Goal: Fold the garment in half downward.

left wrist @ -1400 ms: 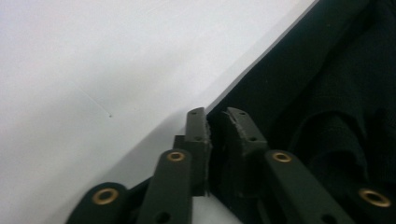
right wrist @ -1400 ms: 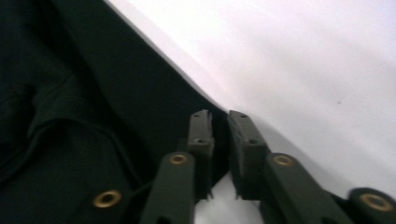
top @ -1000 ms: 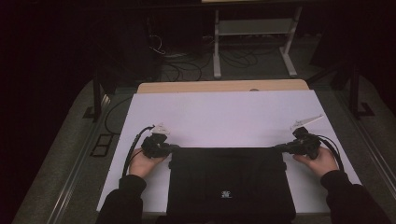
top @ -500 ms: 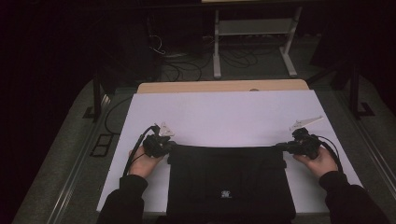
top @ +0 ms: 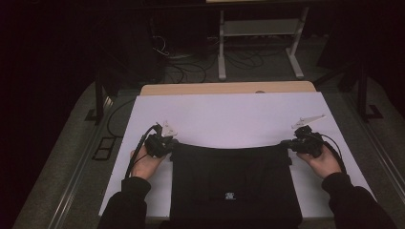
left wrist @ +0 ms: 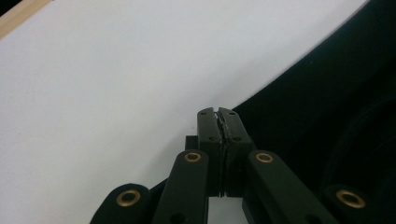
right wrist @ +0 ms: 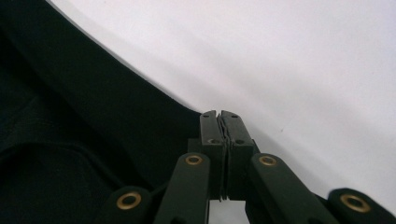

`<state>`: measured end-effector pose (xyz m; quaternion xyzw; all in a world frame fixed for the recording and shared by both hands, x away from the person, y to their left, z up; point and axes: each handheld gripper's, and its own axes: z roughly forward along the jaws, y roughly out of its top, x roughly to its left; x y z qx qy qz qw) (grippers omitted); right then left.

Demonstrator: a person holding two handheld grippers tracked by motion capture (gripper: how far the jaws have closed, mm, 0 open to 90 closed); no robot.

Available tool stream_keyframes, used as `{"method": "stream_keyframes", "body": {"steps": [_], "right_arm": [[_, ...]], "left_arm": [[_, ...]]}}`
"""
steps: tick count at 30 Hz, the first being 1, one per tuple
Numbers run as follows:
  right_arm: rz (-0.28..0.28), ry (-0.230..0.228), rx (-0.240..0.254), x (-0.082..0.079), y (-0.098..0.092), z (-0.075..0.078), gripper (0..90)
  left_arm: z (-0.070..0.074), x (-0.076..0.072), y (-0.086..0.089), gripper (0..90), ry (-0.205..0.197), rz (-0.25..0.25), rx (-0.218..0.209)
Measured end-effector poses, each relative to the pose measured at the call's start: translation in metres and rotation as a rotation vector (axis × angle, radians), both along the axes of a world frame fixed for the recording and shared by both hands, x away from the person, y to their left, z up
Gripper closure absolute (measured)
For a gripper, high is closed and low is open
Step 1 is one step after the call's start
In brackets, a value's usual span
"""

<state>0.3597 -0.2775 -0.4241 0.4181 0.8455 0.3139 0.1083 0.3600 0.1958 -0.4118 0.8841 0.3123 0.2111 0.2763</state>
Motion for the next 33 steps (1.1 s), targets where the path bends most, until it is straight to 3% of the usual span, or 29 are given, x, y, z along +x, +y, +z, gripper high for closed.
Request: {"method": "stream_keyframes", "body": {"steps": [3,8,12,16,21,27,33], "right_arm": [[-0.007,-0.001,0.015,0.004,0.000,0.003,87.5],[-0.018,-0.014,0.041,0.011,-0.001,0.008,87.5],[-0.023,-0.017,0.039,0.018,0.000,0.012,87.5],[-0.024,-0.020,0.045,0.024,0.001,0.015,87.5],[-0.032,-0.006,0.040,0.033,0.002,0.015,87.5],[-0.055,0.004,0.049,0.044,0.000,0.014,87.3],[-0.060,-0.001,0.025,0.056,0.001,0.019,87.3]], "left_arm": [[0.003,0.005,0.004,87.7,0.016,0.002,-0.057],[0.008,0.010,0.006,87.7,0.016,0.009,-0.052],[0.011,0.014,0.004,87.6,0.019,0.012,-0.032],[0.014,0.019,-0.003,87.6,0.014,0.006,0.023],[0.021,0.027,-0.007,87.6,0.012,0.012,0.025],[0.026,0.040,-0.012,87.6,0.025,0.011,0.091],[0.031,0.054,-0.019,87.6,0.026,0.019,0.107]]}}
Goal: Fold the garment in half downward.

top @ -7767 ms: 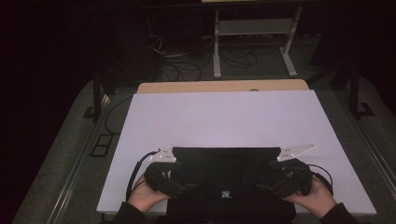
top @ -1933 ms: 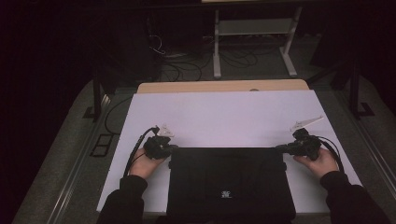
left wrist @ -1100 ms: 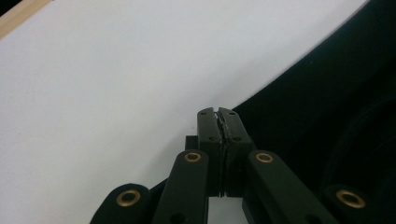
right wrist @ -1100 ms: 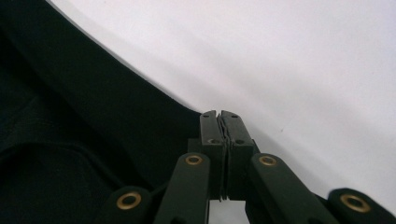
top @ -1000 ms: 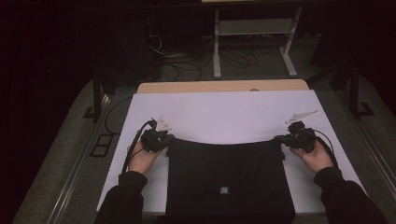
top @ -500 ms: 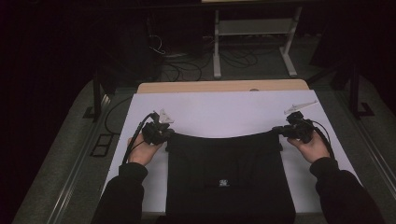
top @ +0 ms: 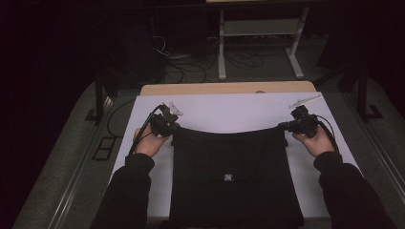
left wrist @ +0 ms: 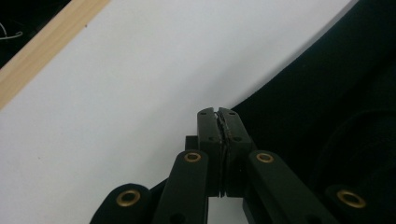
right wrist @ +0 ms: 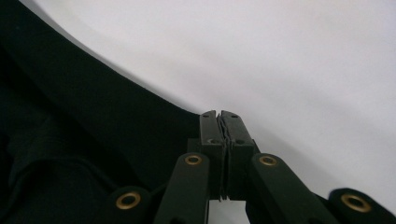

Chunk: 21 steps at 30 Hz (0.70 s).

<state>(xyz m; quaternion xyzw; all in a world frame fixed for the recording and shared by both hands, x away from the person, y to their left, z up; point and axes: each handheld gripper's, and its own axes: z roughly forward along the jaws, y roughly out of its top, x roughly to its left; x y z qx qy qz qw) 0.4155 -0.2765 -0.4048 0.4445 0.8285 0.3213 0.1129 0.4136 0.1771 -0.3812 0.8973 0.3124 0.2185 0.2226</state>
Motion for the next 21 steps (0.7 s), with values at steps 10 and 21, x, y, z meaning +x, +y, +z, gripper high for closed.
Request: {"method": "stream_keyframes", "body": {"steps": [10,21], "right_arm": [[-0.063,-0.039,0.001,0.023,-0.007,0.023,87.3],[-0.092,-0.047,0.031,0.036,-0.011,0.030,87.3]], "left_arm": [[0.017,0.026,0.000,87.5,-0.002,0.032,-0.028],[0.027,0.042,-0.007,87.6,-0.010,0.038,-0.025]]}}
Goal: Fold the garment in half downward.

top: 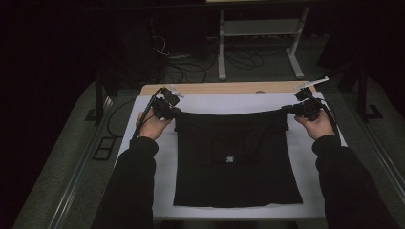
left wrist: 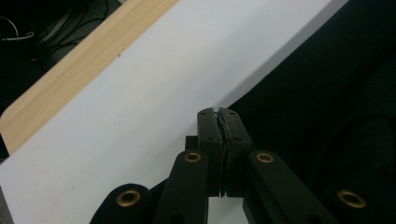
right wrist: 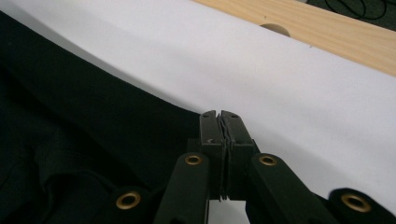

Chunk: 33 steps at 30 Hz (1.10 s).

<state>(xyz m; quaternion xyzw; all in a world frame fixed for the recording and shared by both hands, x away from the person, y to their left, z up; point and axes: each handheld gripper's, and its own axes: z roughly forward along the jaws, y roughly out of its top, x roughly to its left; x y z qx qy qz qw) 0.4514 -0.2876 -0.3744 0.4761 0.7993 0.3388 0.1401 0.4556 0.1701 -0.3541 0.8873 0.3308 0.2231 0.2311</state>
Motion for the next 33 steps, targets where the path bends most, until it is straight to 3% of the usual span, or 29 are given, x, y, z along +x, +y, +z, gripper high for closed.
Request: {"method": "stream_keyframes", "body": {"steps": [5,8,9,13,26,33], "right_arm": [[-0.005,-0.005,0.008,0.007,-0.001,0.000,87.3],[-0.009,-0.006,0.006,0.010,0.000,0.001,87.3],[-0.009,-0.011,0.003,0.012,-0.001,0.002,87.3],[-0.016,-0.018,0.003,0.016,0.000,0.006,87.3],[-0.008,-0.068,-0.033,0.021,0.010,0.030,87.2],[-0.014,-0.066,-0.036,0.024,0.012,0.030,87.3]], "left_arm": [[0.009,0.008,-0.003,87.6,-0.009,-0.003,-0.022],[0.012,0.013,-0.003,87.6,-0.009,-0.008,-0.008],[0.012,0.014,-0.004,87.6,-0.017,0.000,-0.025],[0.018,0.016,-0.005,87.5,-0.038,-0.005,-0.030],[0.036,0.019,-0.001,87.4,-0.078,0.015,-0.047],[0.033,0.024,0.001,87.3,-0.077,0.035,-0.054]]}}
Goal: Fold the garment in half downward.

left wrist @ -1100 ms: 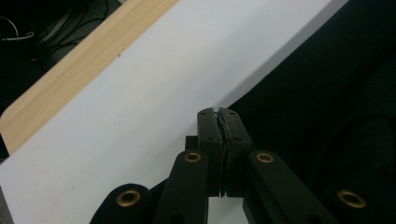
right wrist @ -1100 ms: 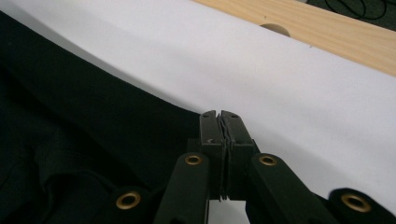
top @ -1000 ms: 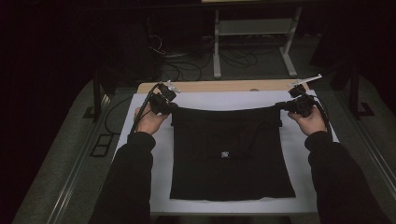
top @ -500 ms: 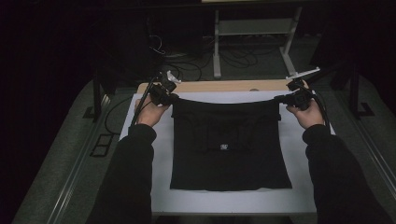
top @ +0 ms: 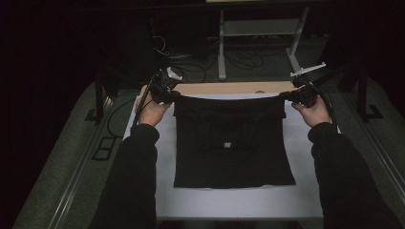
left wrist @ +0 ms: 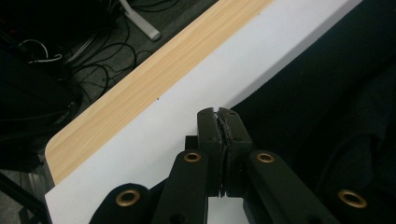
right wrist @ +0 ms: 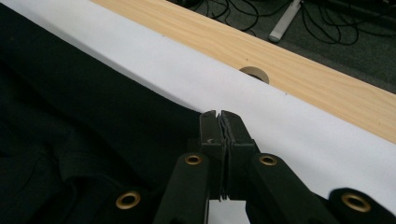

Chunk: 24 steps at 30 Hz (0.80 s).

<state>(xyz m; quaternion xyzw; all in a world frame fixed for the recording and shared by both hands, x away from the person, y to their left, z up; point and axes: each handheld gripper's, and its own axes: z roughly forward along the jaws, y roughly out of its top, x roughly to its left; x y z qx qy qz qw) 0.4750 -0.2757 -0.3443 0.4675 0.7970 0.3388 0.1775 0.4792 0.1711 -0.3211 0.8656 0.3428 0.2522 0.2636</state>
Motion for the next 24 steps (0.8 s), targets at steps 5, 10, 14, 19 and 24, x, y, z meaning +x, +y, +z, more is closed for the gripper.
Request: {"method": "stream_keyframes", "body": {"steps": [5,10,14,19,24], "right_arm": [[-0.010,0.013,-0.005,0.006,-0.002,-0.007,87.2],[-0.018,0.027,0.000,0.012,-0.003,-0.016,87.2],[-0.016,0.036,0.003,0.016,-0.002,-0.021,86.8],[0.008,0.077,0.035,0.017,-0.001,-0.029,69.8],[0.009,0.077,0.051,0.012,-0.001,-0.031,57.4]], "left_arm": [[-0.008,0.007,-0.003,87.3,0.012,0.013,-0.001],[-0.016,0.013,-0.006,87.2,0.031,0.021,0.010],[-0.022,0.016,-0.005,86.9,0.052,0.033,0.004],[-0.029,0.012,-0.003,75.9,0.029,0.045,-0.028],[-0.034,0.006,0.002,50.8,0.070,0.054,-0.065]]}}
